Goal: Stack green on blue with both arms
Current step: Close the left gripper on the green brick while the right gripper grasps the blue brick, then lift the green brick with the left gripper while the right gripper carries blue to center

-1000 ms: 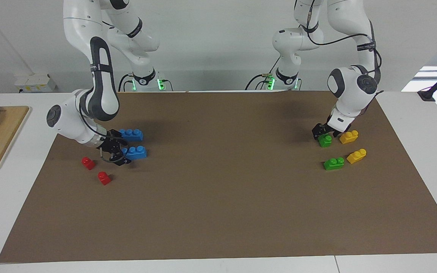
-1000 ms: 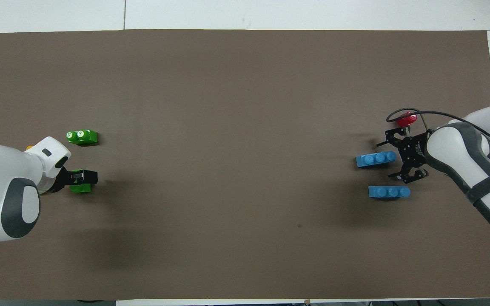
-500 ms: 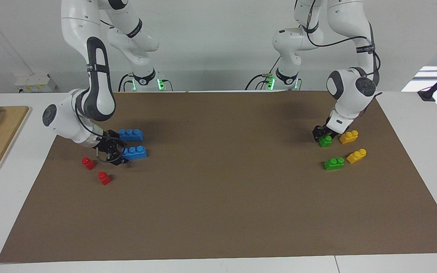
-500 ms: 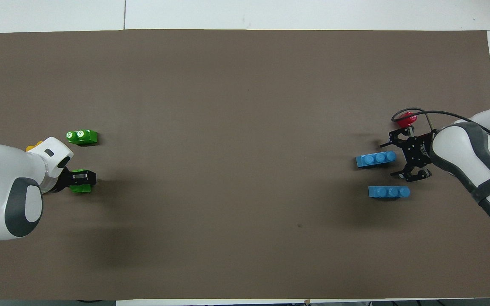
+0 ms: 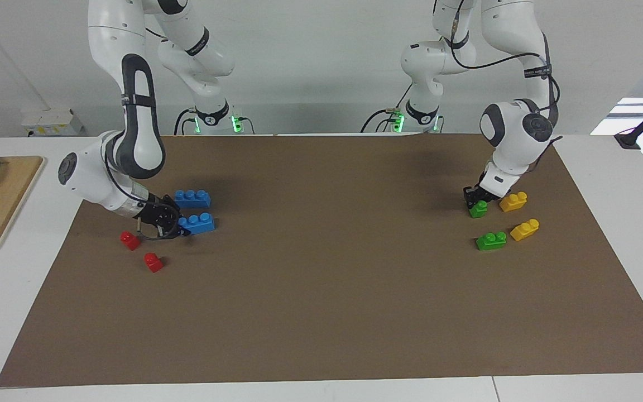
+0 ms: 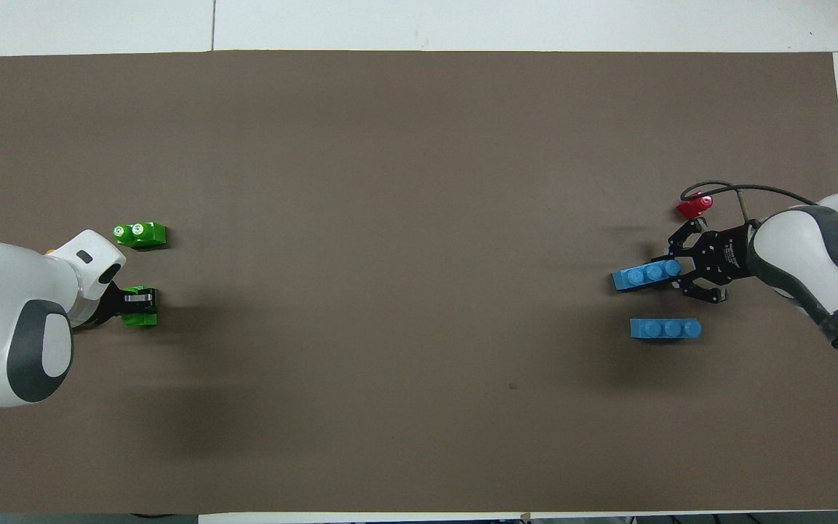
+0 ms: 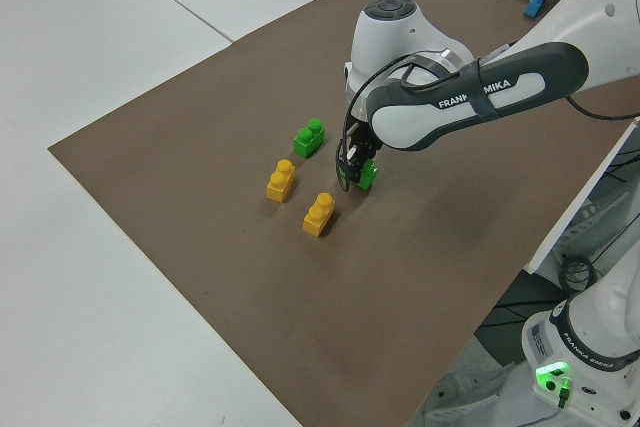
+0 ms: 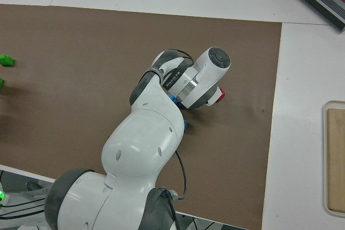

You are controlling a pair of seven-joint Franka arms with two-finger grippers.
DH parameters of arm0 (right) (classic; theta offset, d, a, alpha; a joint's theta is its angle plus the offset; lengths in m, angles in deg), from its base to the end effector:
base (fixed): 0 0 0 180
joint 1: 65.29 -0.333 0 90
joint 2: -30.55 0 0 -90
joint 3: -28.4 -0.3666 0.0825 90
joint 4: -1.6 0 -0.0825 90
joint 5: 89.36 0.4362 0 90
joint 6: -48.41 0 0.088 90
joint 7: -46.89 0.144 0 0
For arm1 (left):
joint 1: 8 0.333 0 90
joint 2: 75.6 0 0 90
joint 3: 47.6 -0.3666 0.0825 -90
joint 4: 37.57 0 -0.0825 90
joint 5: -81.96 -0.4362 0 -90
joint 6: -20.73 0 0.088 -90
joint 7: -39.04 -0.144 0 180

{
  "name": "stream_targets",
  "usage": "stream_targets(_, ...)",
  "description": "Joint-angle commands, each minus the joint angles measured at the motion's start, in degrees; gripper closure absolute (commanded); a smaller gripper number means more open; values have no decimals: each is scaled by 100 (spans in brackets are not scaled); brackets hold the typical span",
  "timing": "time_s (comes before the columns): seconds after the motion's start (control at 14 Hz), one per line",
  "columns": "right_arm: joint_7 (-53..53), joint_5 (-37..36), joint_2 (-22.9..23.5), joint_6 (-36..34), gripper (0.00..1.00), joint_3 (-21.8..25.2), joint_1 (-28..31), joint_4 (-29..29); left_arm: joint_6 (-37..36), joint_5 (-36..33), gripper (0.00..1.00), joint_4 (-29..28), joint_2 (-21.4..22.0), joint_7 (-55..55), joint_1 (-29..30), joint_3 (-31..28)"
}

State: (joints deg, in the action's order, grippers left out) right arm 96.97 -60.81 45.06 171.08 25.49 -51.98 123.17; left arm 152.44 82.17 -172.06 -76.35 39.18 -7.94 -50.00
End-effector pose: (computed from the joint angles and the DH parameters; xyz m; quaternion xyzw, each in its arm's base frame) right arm 0.5891 -0.0723 0.2566 -0.7516 0.6192 0.1739 0.1465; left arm 0.5315 0.0227 0.2977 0.9992 0.0239 -0.0308 0.0017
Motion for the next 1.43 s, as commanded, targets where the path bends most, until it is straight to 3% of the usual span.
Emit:
stream_targets(0.0,-166,212,69,-138,100,-52,58,-219,-863,-12,100,773,-109,511,-252,-50)
stream_targets(0.21,533,291,-9,-655,100,-113,-65,-746,-1453,23,100,1336,-109,1056,-314,-32)
stream_targets(0.36,1369,361,-53,-937,100,-166,-416,-1282,-1709,58,100,1566,-126,1364,-314,-41)
stream_targets(0.57,2248,388,-62,-912,100,-192,-1101,-1617,-2035,58,100,1707,-126,2496,-401,-15)
stream_targets(1.0,4016,405,-133,71,100,-227,-2367,-1539,-2369,321,100,2146,-267,4279,-585,3)
stream_targets(1.36,4370,625,-203,1354,100,-236,-3193,-750,-2351,594,100,2524,-469,6283,-797,-6)
